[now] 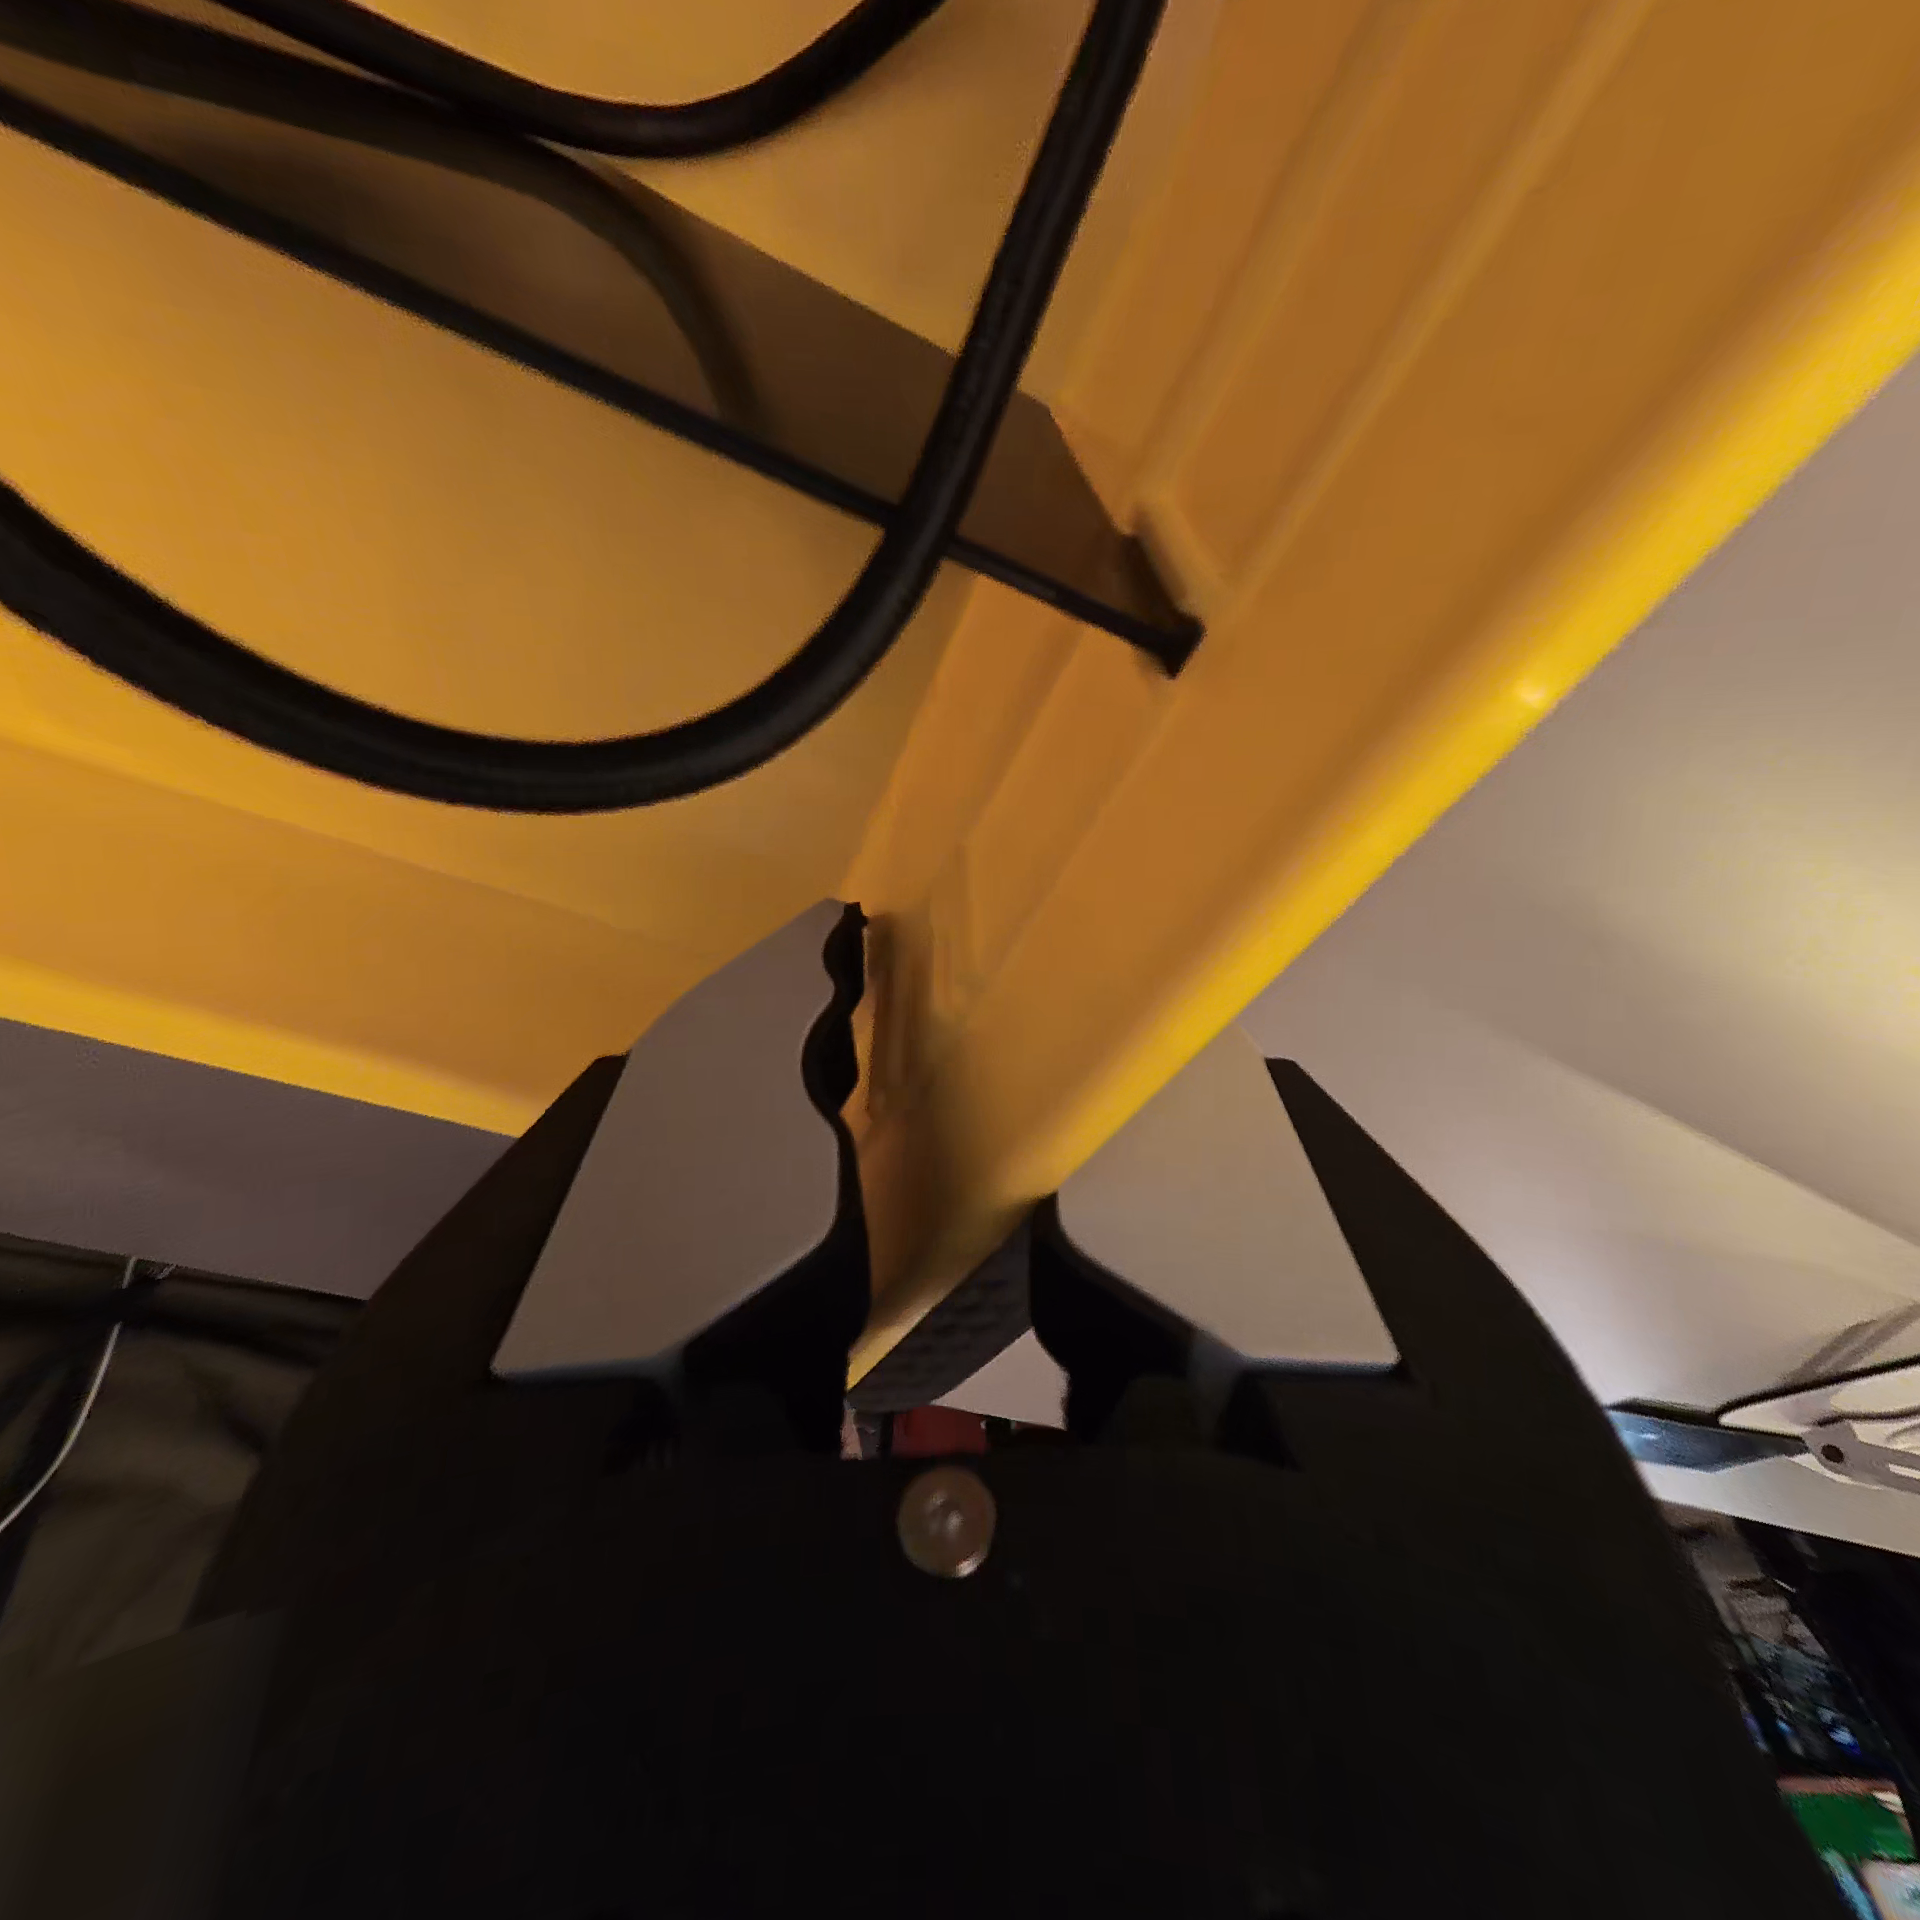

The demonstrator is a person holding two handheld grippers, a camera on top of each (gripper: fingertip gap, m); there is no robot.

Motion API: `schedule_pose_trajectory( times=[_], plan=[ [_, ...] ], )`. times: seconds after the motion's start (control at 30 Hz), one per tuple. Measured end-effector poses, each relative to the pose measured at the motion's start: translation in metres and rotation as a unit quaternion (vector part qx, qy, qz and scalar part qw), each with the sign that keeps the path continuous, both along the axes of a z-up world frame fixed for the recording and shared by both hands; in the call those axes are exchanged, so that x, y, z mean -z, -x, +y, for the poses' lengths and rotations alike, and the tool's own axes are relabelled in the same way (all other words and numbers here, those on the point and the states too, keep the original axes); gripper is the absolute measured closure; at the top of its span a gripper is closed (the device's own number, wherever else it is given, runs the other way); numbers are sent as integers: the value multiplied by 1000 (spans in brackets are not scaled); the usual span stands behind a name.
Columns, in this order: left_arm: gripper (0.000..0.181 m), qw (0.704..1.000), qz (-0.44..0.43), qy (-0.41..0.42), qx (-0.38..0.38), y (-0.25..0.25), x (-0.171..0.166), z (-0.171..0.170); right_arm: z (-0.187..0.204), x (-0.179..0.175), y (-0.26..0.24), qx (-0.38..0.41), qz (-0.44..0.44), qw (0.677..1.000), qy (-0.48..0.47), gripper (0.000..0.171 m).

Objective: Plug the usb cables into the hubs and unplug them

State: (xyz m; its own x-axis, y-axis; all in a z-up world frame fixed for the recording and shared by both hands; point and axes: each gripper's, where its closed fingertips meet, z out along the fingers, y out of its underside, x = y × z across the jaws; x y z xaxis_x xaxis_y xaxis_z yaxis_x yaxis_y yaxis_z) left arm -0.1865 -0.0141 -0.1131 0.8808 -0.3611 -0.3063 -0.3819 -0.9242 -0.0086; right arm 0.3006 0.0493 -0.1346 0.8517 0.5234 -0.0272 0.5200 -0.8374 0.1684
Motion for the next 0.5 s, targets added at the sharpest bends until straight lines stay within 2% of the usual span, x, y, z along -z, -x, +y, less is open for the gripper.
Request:
schedule_pose_trajectory(
  times=[0.2, 0.5],
  plan=[
    [136, 999, 19, 11, 39, -13, 1, -3, 4, 1, 13, -30, -17, 999, -19, 131],
    [139, 1000, 7, 18, 22, -15, 1, -7, 1, 1, 14, -23, -8, 1000, -12, 131]
  ],
)
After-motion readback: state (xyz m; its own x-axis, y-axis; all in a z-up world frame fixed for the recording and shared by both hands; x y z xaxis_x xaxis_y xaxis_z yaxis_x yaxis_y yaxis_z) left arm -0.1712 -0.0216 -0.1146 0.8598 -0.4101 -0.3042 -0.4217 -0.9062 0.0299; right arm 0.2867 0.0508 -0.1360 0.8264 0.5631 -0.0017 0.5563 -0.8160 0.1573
